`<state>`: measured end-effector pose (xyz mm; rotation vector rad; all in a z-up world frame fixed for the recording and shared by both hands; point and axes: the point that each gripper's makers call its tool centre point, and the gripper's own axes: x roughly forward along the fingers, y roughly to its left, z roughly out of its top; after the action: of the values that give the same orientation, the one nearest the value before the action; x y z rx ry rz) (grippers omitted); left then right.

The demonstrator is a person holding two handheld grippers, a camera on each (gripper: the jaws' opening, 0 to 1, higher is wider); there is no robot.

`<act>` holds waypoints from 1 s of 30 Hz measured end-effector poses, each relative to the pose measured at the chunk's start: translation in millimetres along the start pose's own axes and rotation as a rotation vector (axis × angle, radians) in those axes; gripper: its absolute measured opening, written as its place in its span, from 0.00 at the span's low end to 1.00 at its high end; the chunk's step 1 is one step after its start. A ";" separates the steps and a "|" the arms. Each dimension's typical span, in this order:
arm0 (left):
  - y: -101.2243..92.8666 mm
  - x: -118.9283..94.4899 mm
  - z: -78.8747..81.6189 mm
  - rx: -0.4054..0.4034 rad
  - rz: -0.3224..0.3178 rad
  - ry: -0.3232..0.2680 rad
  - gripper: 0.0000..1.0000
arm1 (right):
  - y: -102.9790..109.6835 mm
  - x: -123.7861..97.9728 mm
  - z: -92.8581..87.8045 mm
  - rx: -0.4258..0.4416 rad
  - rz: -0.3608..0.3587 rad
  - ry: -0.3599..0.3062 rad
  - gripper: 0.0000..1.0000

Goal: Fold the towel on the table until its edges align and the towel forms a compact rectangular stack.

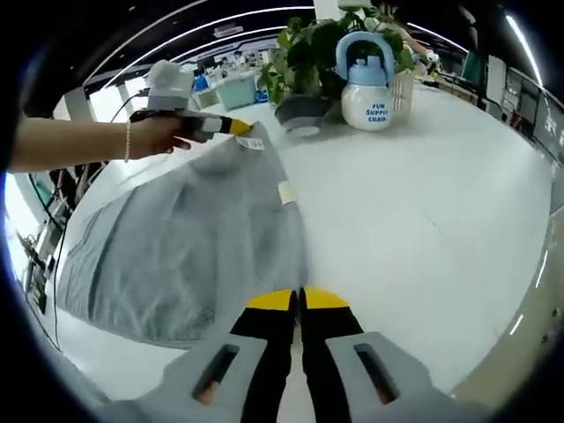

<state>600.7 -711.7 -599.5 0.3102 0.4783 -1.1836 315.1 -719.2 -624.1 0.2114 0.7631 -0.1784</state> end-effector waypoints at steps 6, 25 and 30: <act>-2.8 -16.1 9.8 -0.012 0.000 -0.019 0.03 | 7.5 -9.8 12.7 -0.028 0.022 -0.025 0.00; -7.1 -98.5 73.0 -0.017 0.069 -0.170 0.03 | 26.9 -65.9 51.6 -0.052 0.040 -0.144 0.00; -11.7 -119.5 84.3 0.036 0.093 -0.199 0.03 | 35.4 -78.9 66.1 -0.087 0.045 -0.181 0.00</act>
<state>570.8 -659.3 -465.9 0.2398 0.2670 -1.1200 311.3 -695.2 -518.0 0.1273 0.5839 -0.1195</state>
